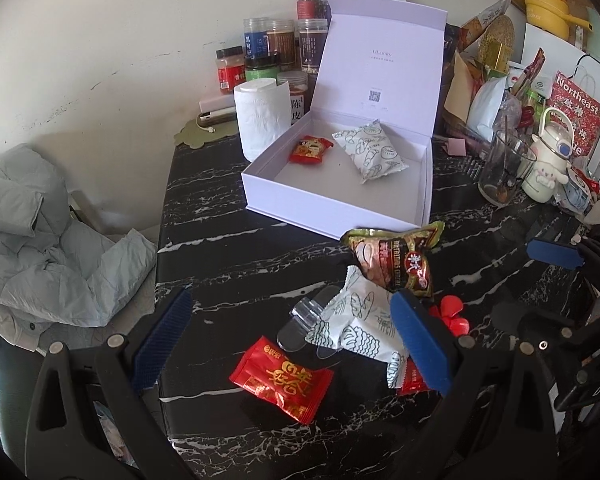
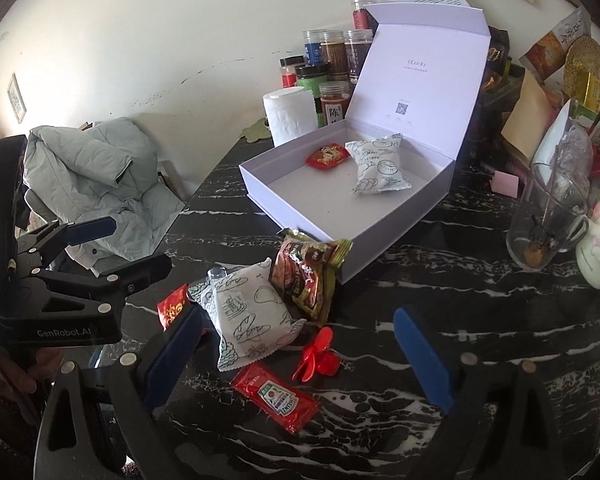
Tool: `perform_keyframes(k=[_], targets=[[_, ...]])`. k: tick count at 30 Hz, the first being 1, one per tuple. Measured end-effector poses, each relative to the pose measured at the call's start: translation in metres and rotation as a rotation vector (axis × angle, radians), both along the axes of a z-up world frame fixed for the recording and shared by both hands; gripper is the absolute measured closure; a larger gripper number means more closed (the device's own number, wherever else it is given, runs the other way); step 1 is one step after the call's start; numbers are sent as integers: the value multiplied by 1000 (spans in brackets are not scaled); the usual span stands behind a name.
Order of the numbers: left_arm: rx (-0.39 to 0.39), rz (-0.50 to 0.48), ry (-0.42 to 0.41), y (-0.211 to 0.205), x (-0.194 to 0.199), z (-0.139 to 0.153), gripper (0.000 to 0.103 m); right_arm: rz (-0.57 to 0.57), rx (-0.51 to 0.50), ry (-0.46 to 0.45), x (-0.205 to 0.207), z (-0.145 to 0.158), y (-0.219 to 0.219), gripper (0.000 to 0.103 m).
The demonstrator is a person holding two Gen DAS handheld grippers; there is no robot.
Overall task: Organize objects
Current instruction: 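Withdraw both tools from the box back toward the snacks on the table, then grasp the red ketchup sachet with the right gripper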
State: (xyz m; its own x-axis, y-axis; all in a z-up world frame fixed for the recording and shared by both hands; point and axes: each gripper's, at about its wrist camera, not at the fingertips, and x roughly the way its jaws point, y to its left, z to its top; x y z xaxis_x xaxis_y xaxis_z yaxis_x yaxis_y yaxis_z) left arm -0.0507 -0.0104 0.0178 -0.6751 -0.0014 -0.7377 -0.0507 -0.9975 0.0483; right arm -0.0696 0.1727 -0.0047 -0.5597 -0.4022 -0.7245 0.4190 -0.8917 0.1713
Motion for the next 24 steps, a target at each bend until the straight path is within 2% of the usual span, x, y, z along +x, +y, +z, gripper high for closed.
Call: perform_keyframes(k=[3,10,24], targets=[[-30,-7,-18,-1,4,-10,4,14,10,-5,4,-8,-4,6],[-21,-34,-69,-8,13,-33,4,48,42,4,16,-26,-14,6],[56,-21,-164,-23,20,-79,4,100,53,-95,23,-75,-22,6]])
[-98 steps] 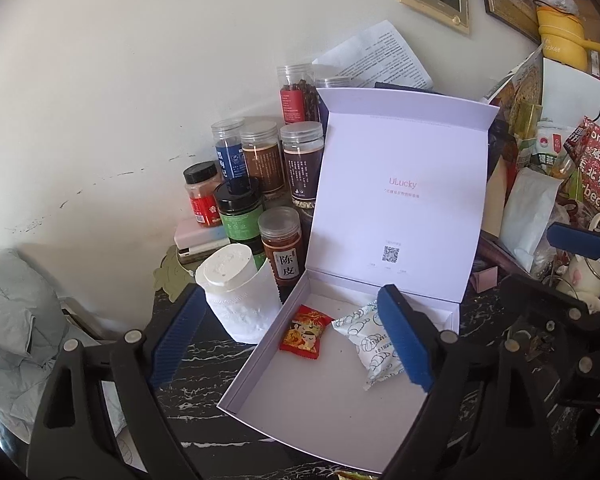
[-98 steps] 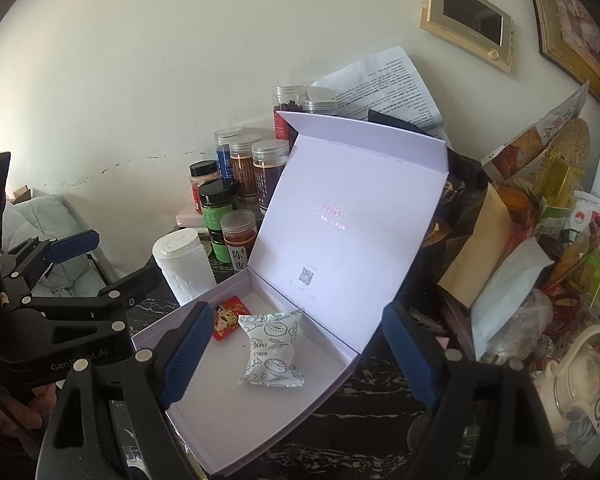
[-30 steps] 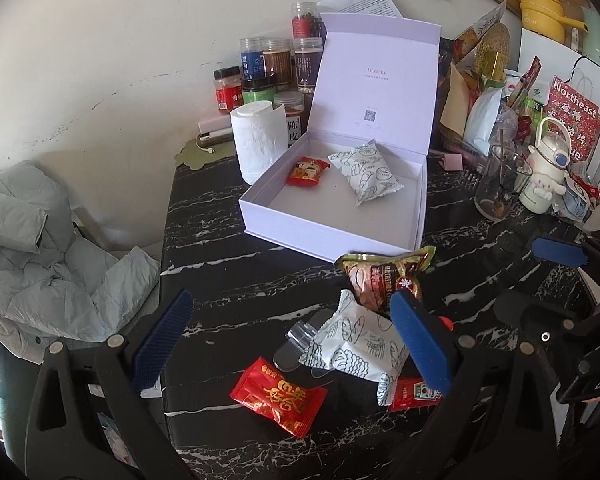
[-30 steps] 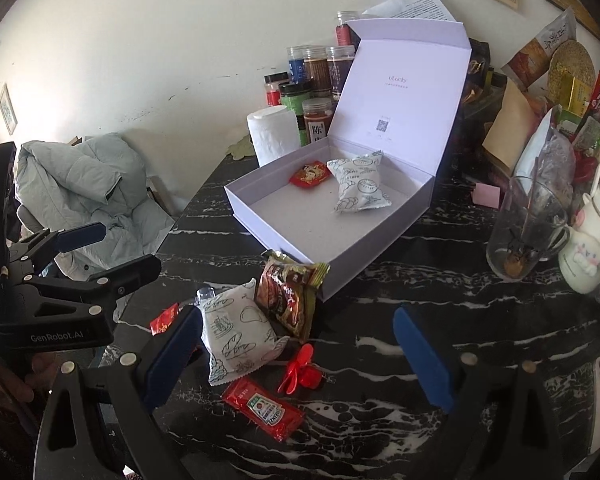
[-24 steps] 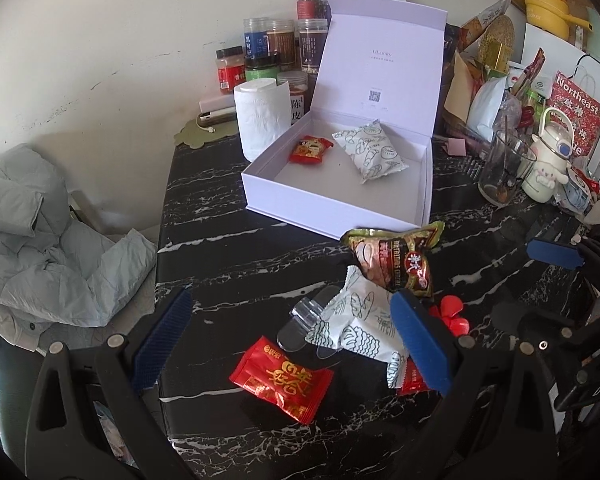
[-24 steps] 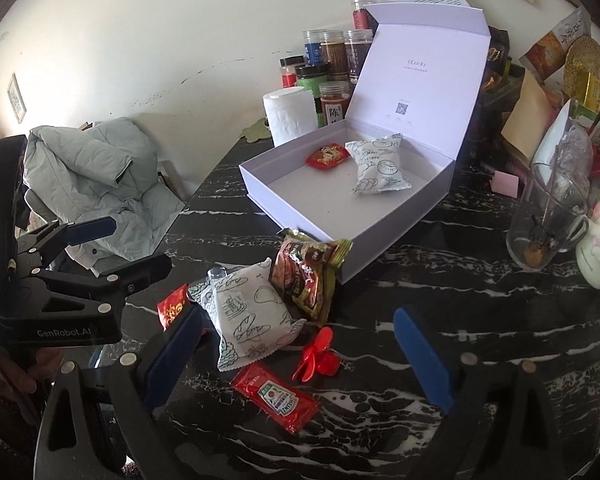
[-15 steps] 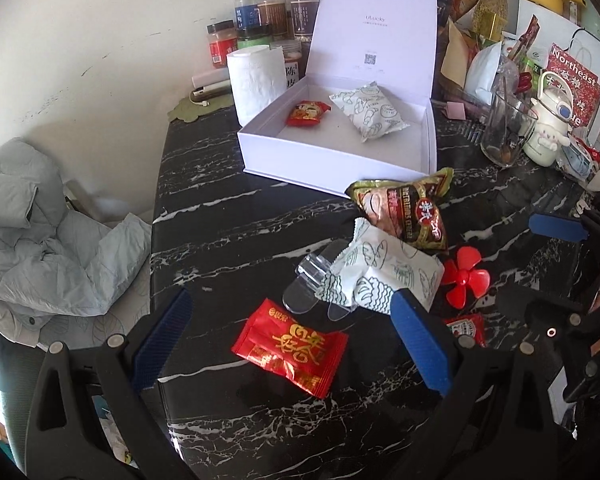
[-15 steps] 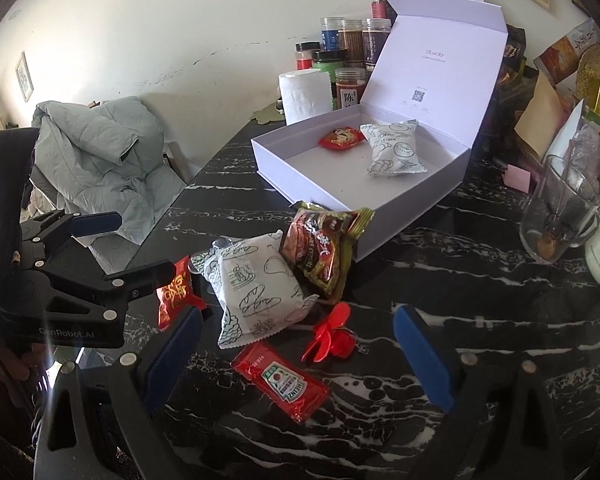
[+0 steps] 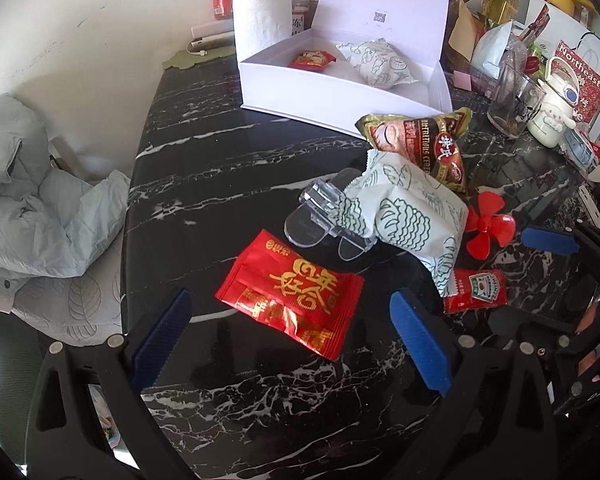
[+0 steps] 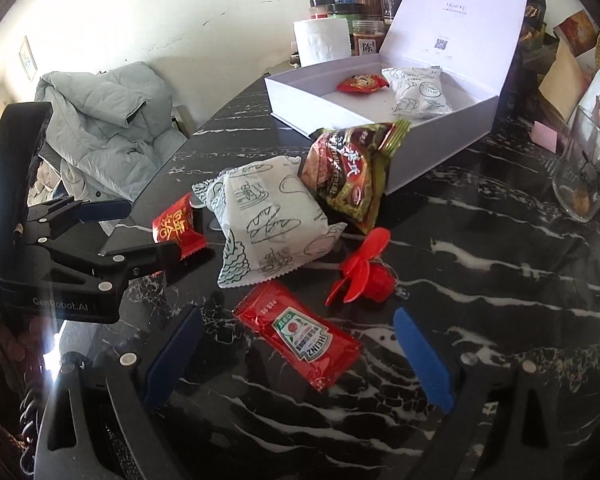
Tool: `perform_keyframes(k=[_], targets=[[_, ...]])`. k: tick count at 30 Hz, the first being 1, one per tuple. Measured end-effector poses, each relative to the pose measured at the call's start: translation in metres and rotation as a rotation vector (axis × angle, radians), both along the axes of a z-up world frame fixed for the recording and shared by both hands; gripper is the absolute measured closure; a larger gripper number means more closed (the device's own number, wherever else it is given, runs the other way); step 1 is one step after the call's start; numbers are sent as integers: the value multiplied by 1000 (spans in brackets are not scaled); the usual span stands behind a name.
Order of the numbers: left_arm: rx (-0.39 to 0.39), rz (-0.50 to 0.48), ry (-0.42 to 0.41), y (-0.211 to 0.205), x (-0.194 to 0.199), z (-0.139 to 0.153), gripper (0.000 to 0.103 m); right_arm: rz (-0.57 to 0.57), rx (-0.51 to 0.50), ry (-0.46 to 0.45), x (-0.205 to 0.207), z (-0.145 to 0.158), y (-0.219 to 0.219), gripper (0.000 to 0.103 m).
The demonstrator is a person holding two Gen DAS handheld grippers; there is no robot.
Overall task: Organize objects
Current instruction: 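Grasp the red ketchup sachet with the right gripper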
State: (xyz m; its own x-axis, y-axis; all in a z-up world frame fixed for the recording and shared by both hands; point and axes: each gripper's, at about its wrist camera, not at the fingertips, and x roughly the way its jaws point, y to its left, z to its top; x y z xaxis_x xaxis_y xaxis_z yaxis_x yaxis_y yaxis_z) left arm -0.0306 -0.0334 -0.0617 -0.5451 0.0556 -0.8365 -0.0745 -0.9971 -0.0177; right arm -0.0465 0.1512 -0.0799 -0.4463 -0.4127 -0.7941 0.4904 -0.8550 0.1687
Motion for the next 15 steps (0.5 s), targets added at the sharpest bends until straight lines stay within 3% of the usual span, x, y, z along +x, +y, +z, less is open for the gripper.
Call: perform_keyframes(k=[5,10,11,14,15], targets=[[44,28,-38,-7,-4,-11,4,21,-9,3,2,-8,-4,7],[24,47,-39,-12,-6,-15,4,61,30,14,6,-16,-12,23],[21,48,-39,-12,-6,-16,4,65,40,37,8,-16,-12,29],[10,55,-42,-14,-9,-18,4,92,90,69,13,-15,-16,65],[10,58,-45,-15,-9,-19,4,101,94,67,14,-15,-16,69]])
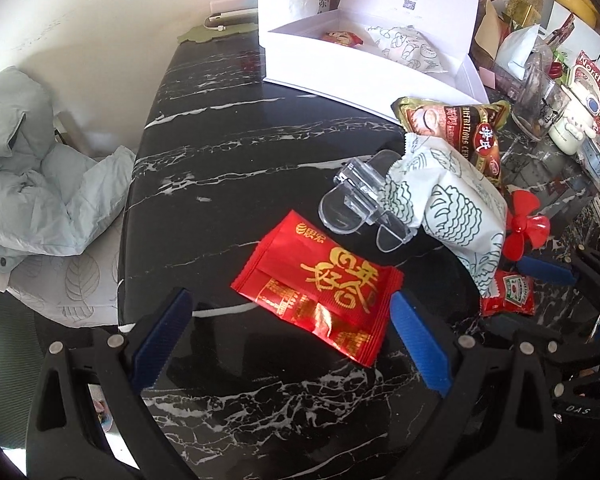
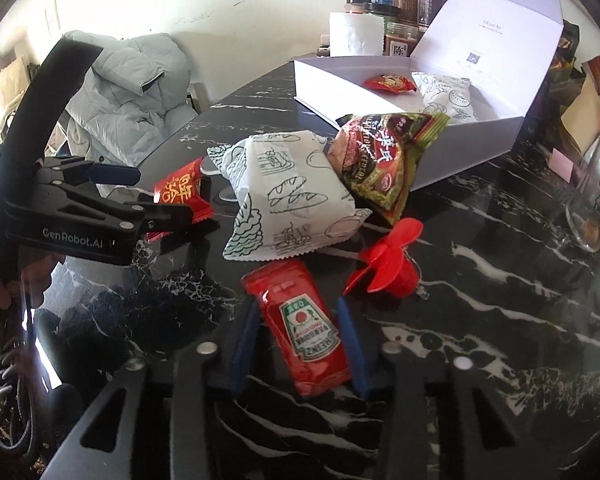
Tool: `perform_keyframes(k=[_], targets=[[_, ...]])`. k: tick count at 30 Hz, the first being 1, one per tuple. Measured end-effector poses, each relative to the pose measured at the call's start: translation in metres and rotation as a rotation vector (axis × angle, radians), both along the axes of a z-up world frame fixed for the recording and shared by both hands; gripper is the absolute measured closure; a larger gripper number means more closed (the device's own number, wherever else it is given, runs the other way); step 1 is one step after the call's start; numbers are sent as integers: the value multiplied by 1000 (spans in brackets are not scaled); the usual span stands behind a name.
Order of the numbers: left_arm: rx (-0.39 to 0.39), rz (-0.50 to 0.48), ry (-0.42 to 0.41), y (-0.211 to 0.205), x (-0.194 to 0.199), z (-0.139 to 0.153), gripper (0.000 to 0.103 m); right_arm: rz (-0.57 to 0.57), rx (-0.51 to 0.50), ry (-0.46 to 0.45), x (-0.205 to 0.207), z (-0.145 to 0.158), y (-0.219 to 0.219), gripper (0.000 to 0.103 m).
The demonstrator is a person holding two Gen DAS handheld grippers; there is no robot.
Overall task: Organize objects
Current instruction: 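Grasp the red ketchup sachet with the right gripper, then grasp the red candy packet with the left gripper and lift it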
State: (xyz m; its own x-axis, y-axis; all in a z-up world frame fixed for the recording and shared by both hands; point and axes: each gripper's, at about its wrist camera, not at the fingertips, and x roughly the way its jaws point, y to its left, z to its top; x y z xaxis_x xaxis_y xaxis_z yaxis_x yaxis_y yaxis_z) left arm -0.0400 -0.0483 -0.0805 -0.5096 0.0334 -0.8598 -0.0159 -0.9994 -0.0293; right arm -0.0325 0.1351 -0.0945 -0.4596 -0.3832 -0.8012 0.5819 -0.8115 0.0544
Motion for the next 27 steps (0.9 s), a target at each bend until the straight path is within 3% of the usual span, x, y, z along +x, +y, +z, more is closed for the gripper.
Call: perform_keyframes(k=[7,8,14,27], targets=[[46,-9,0,-2,-2,1,4,2,-30,-62,6,2,2,72],[51,-10,2,-2,-2,1,4,3,-29,-66,6,2,2,78],[68,-45,-1,1,-6,1,4,5,-29,-69,7,2,1,78],[-14,-73,12,10,-11,-8,4,30,-2,-30,13,3,-1,72]])
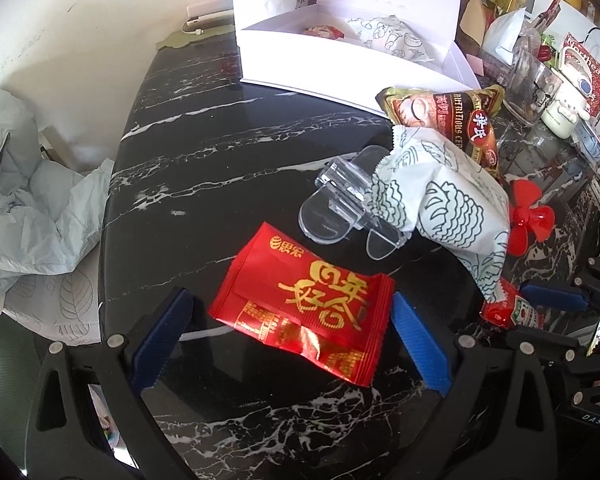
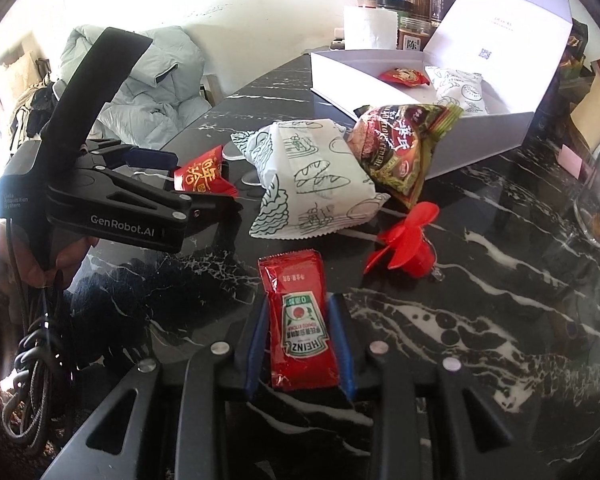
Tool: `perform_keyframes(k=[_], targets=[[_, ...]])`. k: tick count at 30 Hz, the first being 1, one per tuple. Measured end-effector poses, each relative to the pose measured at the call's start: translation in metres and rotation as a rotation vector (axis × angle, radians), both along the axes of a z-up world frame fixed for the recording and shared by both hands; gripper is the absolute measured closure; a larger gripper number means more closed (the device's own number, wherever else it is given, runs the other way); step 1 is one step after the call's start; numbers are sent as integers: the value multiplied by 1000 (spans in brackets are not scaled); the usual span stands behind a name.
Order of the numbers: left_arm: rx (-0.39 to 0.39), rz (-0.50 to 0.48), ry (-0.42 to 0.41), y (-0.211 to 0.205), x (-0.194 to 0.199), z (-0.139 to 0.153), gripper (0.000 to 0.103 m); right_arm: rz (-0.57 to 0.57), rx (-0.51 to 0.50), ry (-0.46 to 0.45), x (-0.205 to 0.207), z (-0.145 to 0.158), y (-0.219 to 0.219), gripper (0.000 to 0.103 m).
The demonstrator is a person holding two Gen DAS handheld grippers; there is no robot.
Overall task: Organize objects
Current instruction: 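Grasp the red candy packet with the left gripper and lift it, then carry the red candy packet and ketchup sachet toward the white box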
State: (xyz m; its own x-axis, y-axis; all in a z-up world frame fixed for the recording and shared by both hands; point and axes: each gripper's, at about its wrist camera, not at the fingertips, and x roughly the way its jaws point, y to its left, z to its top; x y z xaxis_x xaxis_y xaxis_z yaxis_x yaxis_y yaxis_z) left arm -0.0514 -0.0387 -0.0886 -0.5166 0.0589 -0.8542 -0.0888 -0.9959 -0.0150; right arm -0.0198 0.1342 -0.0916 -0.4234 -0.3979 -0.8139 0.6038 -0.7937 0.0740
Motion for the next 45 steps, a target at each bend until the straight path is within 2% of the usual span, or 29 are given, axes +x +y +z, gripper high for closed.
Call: perform_keyframes(k=[2,6,8,12,14,15,20,24,45], targets=[[1,-2,6,0,1,0,4,2,2,5,1,0,0,72],[7,-26,35,1,6,3,17,-12,-20,6,0,-1,2,72],[13,-36,38,2,7,4,19,-15,-27,8,-1,-1,3,74],[88,-28,42,-5,10,9,29,-36,-58,-13,-4,0,7,80],[111,-31,40,-6,10,10,37,-38,-70,-22,-4,0,8,80],[114,-34,38,-5,11,11,46,-36,-77,-26,-4,0,9,80],[107,-48,33,-1,13,12,58,-41,-84,-32,-4,0,10,80],[144,-53,19,-1,15,13,80,-55,-98,-44,-6,0,12,80],[141,-55,32,2,29,26,81,-42,-125,-10,3,11,16,81]])
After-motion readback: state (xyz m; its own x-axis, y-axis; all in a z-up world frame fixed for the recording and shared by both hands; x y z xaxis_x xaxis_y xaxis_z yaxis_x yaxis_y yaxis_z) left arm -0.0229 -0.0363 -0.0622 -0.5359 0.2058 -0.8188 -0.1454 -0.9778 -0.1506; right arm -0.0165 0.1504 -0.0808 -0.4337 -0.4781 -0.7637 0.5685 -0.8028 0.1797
